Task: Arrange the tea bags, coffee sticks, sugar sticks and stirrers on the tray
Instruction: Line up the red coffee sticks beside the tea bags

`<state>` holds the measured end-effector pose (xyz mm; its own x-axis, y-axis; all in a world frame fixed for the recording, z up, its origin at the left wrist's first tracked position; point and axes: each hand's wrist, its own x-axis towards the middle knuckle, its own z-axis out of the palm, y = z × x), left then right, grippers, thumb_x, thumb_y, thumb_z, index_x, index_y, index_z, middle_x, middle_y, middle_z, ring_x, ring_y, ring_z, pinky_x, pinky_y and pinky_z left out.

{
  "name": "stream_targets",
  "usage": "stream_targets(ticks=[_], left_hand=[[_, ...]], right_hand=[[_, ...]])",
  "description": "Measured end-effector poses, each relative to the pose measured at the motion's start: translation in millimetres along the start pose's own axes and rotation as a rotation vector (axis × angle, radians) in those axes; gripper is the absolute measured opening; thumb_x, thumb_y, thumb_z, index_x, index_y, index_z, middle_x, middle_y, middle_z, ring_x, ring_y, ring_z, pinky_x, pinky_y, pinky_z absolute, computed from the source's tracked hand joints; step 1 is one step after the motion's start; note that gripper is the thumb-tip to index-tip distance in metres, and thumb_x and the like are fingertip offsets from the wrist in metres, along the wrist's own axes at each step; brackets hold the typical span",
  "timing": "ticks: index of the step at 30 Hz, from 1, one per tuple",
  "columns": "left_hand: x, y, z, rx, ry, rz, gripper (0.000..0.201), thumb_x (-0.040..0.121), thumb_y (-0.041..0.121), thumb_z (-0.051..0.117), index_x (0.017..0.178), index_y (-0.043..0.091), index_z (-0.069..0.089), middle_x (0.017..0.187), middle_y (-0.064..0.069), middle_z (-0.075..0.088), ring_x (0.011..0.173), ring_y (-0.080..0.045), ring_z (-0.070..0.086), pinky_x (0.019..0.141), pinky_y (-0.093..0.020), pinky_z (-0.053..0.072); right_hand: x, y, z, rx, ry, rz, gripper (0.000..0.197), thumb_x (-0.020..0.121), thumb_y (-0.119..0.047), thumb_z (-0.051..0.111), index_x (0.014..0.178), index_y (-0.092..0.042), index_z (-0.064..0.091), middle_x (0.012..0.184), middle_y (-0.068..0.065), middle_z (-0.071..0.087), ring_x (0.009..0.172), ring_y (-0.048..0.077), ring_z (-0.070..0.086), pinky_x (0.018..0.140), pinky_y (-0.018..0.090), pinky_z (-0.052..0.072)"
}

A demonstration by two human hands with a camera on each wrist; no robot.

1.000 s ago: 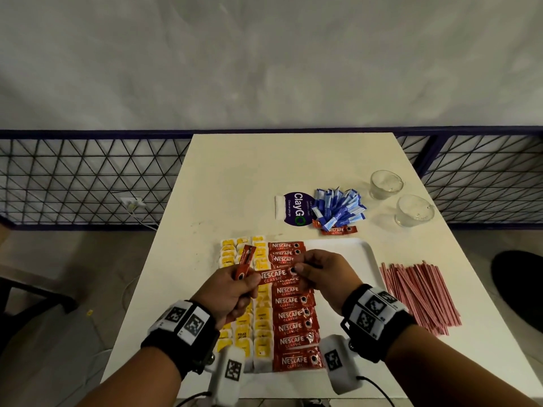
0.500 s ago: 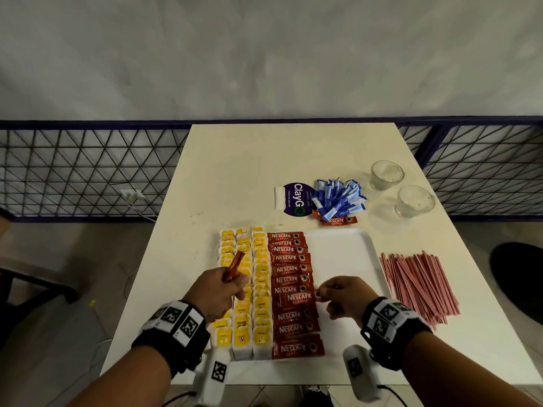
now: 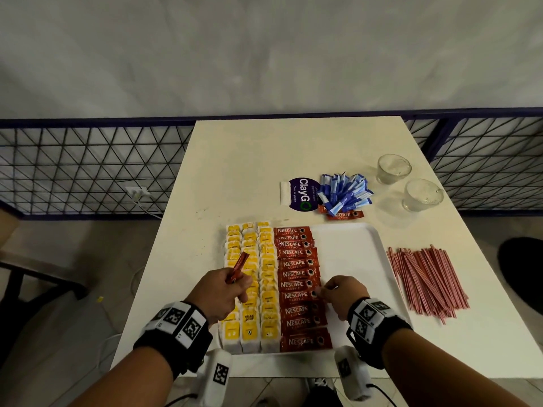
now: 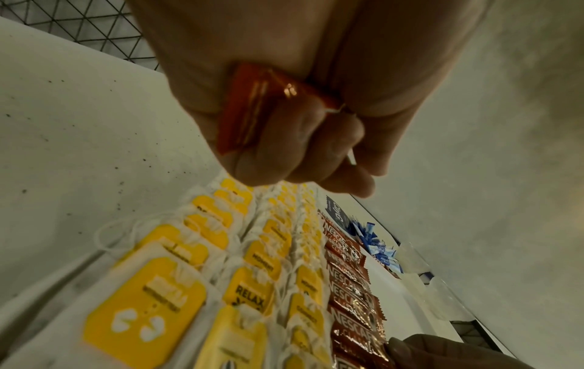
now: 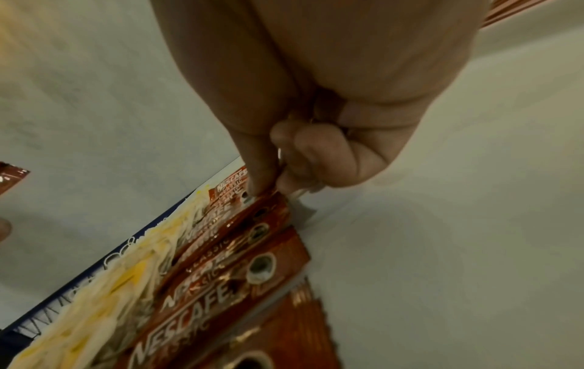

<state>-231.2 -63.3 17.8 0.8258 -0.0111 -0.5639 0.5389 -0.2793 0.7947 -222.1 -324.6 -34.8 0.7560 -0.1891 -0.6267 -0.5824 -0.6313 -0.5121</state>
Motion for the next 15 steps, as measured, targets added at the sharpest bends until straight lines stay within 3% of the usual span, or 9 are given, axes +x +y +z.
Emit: stream_targets(ticks=[6,9,13,15], left_hand=[[-5.7,3.3,-0.3,0.012,-0.027,-0.003,0.018,0.095,0.022,0.057,0.094,0.004,0.063,0.063,-0.005,0.061,0.037,-0.014,0.031,0.037,-0.018,0.025],[-10.4,6.9,0.1,0.047,-0.112,-0.012,0.021,0.097,0.022,0.053,0.099,0.004,0.064,0.063,-0.003,0.06,0.039,-0.013,0.035,0.037,-0.019,0.027],[-15.4,14.9,9.8,0.102,-0.26,-0.06,0.025,0.096,0.027,0.055,0.101,0.005,0.064,0.061,0.0,0.059,0.041,-0.011,0.04,0.038,-0.02,0.029],[-17.5,18.5,14.1,0.108,-0.316,-0.071,0.027,0.095,0.029,0.057,0.103,0.004,0.064,0.063,-0.002,0.059,0.042,-0.012,0.042,0.04,-0.019,0.029]], right_hand=[[-6.4,-6.0,-4.0,-0.072,0.06,0.003,0.031,0.081,-0.049,0.067,0.08,-0.019,0.058,0.075,-0.003,0.062,0.067,0.012,0.057,0.058,0.023,0.042],[-19.2,-23.1,-11.0,-0.03,0.159,-0.186,0.032,0.083,-0.053,0.062,0.083,-0.021,0.057,0.078,-0.006,0.063,0.07,0.008,0.058,0.06,0.024,0.044],[-45.1,-64.9,-11.6,0.185,-0.169,-0.587,0.017,0.084,-0.044,0.065,0.099,-0.043,0.057,0.097,-0.014,0.064,0.082,0.003,0.063,0.069,0.02,0.049],[-52.2,-76.8,-8.8,0.167,-0.214,-0.695,0.01,0.087,-0.036,0.065,0.093,-0.043,0.062,0.083,-0.015,0.065,0.07,-0.001,0.059,0.065,0.019,0.046]])
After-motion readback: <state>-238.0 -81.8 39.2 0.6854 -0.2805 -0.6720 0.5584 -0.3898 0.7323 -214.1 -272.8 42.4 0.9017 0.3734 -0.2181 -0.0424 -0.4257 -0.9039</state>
